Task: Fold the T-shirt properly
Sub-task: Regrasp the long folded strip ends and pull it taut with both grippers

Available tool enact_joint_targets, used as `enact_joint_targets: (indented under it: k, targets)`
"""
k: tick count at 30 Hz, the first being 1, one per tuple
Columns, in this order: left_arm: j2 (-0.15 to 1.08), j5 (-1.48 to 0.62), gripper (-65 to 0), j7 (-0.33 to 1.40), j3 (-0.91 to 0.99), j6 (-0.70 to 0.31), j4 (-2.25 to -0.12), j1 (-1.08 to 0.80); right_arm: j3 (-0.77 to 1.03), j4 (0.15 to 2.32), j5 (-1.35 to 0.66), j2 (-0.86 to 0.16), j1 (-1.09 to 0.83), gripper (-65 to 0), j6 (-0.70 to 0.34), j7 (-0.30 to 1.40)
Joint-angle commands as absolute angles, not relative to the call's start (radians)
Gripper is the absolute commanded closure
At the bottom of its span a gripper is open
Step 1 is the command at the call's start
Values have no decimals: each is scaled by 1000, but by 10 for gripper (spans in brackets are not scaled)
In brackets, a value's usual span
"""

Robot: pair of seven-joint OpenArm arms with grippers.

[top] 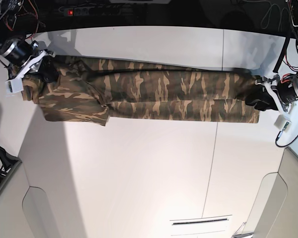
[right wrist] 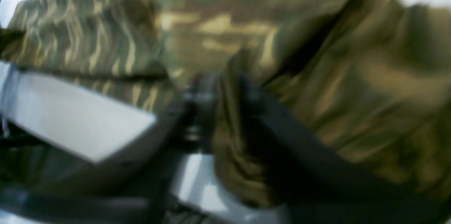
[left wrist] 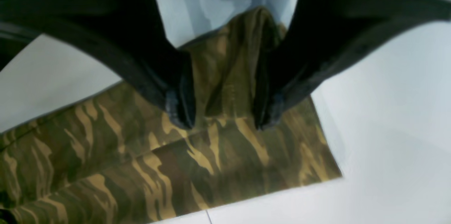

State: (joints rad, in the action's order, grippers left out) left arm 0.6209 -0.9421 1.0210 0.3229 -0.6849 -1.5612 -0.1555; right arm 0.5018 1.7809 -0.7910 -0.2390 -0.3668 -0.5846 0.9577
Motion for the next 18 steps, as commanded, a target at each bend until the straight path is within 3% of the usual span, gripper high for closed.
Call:
enact_joint_targets:
  k: [1, 2, 6, 13, 15, 18]
  targets:
    - [641, -960, -306, 996, 334, -683, -1574, -144, 508, 1797, -808, -248, -368, -277, -591, 939]
    - [642, -960, -310, 987, 334, -669, -1574, -144, 508, 1797, -811, -248, -369, -325, -591, 939]
    - [643, -896, -411, 957, 352, -616, -1574, -145, 529, 1809, -832, -249, -367, -334, -591, 936]
    - [643, -813, -421, 910, 392, -586, -1563, -156, 619, 1861, -897, -231, -329, -322, -591, 940]
    - [641, -810, -421, 876, 392, -587, -1534, -156, 620, 1876, -897, -216, -315, -240, -591, 939]
    - [631, -754, -421, 804, 391, -587, -1463, -155, 616, 1877, -898, -183, -299, 0, -591, 939]
